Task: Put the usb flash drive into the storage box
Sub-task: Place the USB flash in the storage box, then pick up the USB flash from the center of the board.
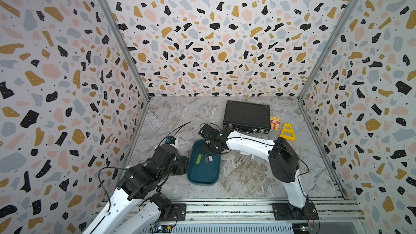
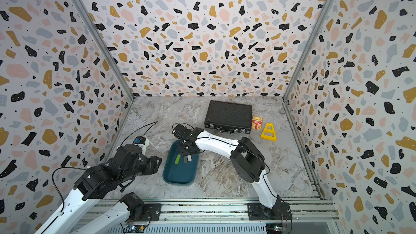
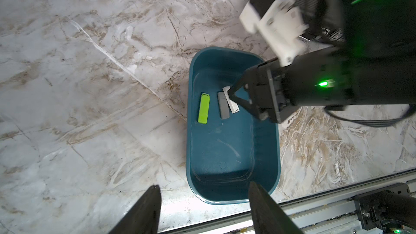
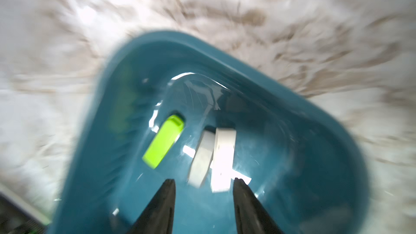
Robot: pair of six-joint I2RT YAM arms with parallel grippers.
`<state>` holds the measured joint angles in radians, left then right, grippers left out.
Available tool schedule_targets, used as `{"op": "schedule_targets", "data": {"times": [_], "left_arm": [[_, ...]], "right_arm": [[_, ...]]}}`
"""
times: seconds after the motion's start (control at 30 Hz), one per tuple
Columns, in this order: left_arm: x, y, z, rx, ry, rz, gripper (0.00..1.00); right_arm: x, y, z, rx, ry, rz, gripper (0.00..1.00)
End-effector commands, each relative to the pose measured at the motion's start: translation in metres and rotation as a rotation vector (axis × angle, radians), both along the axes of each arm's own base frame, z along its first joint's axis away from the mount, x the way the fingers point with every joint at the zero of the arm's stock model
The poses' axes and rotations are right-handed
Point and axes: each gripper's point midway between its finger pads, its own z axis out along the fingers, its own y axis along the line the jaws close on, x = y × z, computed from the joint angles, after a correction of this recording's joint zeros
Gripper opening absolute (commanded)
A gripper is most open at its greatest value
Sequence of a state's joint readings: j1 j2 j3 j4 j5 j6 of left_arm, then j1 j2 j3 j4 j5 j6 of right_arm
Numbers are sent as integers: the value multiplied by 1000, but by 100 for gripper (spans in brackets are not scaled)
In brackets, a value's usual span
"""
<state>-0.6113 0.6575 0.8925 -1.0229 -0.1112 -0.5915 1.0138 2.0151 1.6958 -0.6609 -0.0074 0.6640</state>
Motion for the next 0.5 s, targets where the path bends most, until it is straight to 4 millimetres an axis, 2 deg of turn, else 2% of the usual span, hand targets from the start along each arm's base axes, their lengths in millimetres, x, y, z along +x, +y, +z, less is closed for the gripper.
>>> {"op": "schedule_targets", "data": {"times": [0.0,0.1,0.2,0.33,0.47], "left_arm": [[6,-6,0,-11,-2,-11,66],[7,-21,0,-37,20,-75,65],[12,-45,-2,-76,52,-150,63],[20,-87,-5,4,40,-269,63],[27,-144,-18,135,51,-423,62]], "right_arm": [[3,-33,74,60,-124,-6,47],[12,-79,90,59,-177,-62,47],[24,-142,85,29,-232,-153,48],[33,-236,52,-18,-211,-333,49],[32,-305,7,-51,-144,-477,49]]}}
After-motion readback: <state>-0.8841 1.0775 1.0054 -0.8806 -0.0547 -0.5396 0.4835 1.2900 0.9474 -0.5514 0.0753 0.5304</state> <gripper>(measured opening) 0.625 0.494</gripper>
